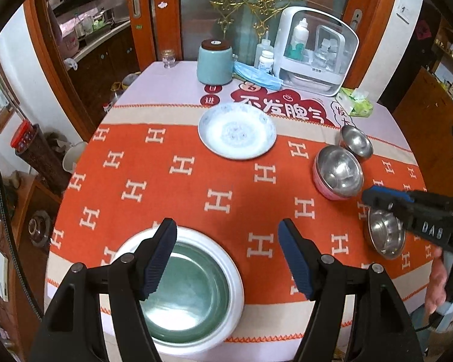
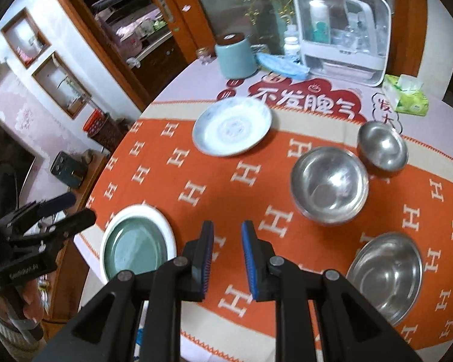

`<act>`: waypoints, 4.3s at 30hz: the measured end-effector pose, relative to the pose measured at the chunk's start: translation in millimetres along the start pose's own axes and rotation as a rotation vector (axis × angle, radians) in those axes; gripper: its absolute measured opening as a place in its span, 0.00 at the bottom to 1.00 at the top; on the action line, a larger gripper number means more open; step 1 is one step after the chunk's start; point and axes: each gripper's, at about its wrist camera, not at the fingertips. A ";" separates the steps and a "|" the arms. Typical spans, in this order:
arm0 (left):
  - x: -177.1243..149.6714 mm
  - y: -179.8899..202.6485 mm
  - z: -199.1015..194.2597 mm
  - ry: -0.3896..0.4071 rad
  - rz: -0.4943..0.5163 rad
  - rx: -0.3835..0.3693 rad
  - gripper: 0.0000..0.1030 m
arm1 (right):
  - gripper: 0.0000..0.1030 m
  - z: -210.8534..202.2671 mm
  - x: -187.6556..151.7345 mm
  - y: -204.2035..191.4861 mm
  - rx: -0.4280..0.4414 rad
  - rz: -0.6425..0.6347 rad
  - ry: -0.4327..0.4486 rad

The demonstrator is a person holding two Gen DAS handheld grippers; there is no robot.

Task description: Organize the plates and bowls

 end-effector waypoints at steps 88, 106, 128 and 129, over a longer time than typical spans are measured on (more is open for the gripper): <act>159.5 -109.9 346.2 -0.330 0.027 -0.327 0.09 | 0.07 244.1 151.0 34.5 -0.175 0.363 -0.186; 127.6 -115.1 282.4 -0.301 0.036 -0.343 0.08 | 0.06 196.6 112.7 9.3 -0.154 0.374 -0.150; -19.5 -137.3 128.2 -0.275 -0.085 -0.244 0.08 | 0.06 123.9 1.6 -64.2 -0.073 0.187 -0.222; -31.7 -138.7 122.3 -0.279 -0.099 -0.237 0.08 | 0.06 123.5 -6.7 -67.9 -0.067 0.172 -0.231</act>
Point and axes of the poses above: each gripper's, at about its wrist camera, not at the fingertips, and z roughly the way its jaws point, y to its right, x to its top, and after that the axes turned 14 degrees about z, right-handed
